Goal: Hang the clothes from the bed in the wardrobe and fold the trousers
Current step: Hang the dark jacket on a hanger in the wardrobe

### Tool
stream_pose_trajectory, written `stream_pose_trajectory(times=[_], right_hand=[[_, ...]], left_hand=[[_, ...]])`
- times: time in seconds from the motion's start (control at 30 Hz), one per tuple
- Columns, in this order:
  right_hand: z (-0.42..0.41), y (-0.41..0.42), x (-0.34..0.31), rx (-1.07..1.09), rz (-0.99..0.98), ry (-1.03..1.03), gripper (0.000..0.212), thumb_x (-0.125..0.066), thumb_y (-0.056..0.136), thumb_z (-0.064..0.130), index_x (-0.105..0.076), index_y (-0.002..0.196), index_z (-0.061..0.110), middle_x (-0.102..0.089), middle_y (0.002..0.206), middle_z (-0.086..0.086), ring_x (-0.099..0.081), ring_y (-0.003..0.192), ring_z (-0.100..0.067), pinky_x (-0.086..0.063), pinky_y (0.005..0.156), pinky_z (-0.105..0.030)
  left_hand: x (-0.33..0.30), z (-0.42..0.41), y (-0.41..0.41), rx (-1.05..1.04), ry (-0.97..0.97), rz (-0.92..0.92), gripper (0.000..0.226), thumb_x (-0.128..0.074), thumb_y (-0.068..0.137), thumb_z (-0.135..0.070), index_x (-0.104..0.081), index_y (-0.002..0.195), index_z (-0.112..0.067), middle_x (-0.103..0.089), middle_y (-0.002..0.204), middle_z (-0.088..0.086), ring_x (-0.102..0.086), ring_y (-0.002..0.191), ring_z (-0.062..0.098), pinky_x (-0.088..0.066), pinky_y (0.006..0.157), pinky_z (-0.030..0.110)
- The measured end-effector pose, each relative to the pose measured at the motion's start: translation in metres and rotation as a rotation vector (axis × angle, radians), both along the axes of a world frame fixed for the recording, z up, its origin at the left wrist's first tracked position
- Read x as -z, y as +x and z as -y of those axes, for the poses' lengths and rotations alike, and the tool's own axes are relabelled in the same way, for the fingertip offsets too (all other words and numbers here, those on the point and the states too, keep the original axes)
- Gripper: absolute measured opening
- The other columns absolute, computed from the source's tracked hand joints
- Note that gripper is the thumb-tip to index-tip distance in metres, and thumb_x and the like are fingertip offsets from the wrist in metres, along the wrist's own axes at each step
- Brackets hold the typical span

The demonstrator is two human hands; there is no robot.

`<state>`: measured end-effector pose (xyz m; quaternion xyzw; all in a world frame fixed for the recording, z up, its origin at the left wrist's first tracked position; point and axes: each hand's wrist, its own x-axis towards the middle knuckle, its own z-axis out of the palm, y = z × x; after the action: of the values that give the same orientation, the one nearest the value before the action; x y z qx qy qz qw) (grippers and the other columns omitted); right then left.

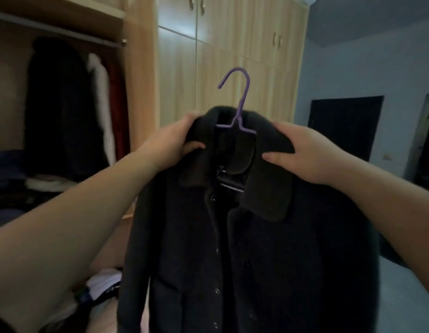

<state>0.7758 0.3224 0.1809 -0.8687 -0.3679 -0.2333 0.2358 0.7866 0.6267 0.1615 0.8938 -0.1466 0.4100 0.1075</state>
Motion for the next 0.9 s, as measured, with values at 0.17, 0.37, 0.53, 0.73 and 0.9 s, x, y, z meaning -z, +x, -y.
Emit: stream_pose_trajectory(times=[0.17,0.37,0.53,0.73,0.9], right_hand=[[-0.082,-0.032,0.012,0.054,0.067,0.013,0.047,-0.066,0.092,0.037,-0.053,0.136,0.029,-0.068,0.116,0.003,-0.064,0.107,-0.023,-0.053,0.09,-0.043],[-0.181,-0.057,0.037,0.054,0.056,0.026,0.056,-0.064,0.092,0.04,-0.045,0.144,0.035,-0.068,0.126,-0.003,-0.063,0.114,-0.031,-0.054,0.092,-0.048],[-0.262,-0.083,0.051,-0.054,0.056,0.069,0.055,-0.064,0.091,0.039,-0.047,0.143,0.034,-0.068,0.125,-0.004,-0.064,0.112,-0.032,-0.054,0.091,-0.047],[-0.342,-0.091,0.047,-0.07,0.046,0.039,0.056,-0.06,0.095,0.04,-0.043,0.147,0.03,-0.064,0.131,-0.007,-0.061,0.116,-0.035,-0.053,0.092,-0.045],[-0.385,-0.067,0.046,-0.109,0.003,0.067,0.056,-0.061,0.095,0.039,-0.043,0.147,0.027,-0.064,0.131,-0.005,-0.063,0.113,-0.032,-0.054,0.086,-0.041]], left_hand=[[0.018,-0.071,-0.055,-0.162,0.017,-0.01,0.069,-0.065,0.092,-0.039,-0.034,0.15,-0.021,-0.052,0.143,0.012,-0.051,0.129,0.034,-0.043,0.105,0.044],[0.061,-0.162,-0.139,-0.384,0.078,-0.034,0.065,-0.047,0.098,-0.044,-0.023,0.156,-0.029,-0.028,0.163,0.001,-0.021,0.151,0.023,-0.019,0.123,0.045],[0.065,-0.226,-0.209,-0.497,0.03,-0.128,0.066,-0.048,0.099,-0.041,-0.019,0.157,-0.032,-0.016,0.167,-0.002,-0.006,0.154,0.02,-0.012,0.124,0.048],[0.059,-0.284,-0.267,-0.649,0.038,-0.133,0.068,-0.049,0.099,-0.04,-0.016,0.158,-0.031,-0.017,0.167,0.001,-0.003,0.155,0.024,-0.01,0.124,0.05],[0.059,-0.324,-0.277,-0.801,0.047,-0.108,0.068,-0.045,0.101,-0.042,-0.011,0.159,-0.029,-0.014,0.167,0.002,0.0,0.155,0.025,-0.007,0.125,0.049]])
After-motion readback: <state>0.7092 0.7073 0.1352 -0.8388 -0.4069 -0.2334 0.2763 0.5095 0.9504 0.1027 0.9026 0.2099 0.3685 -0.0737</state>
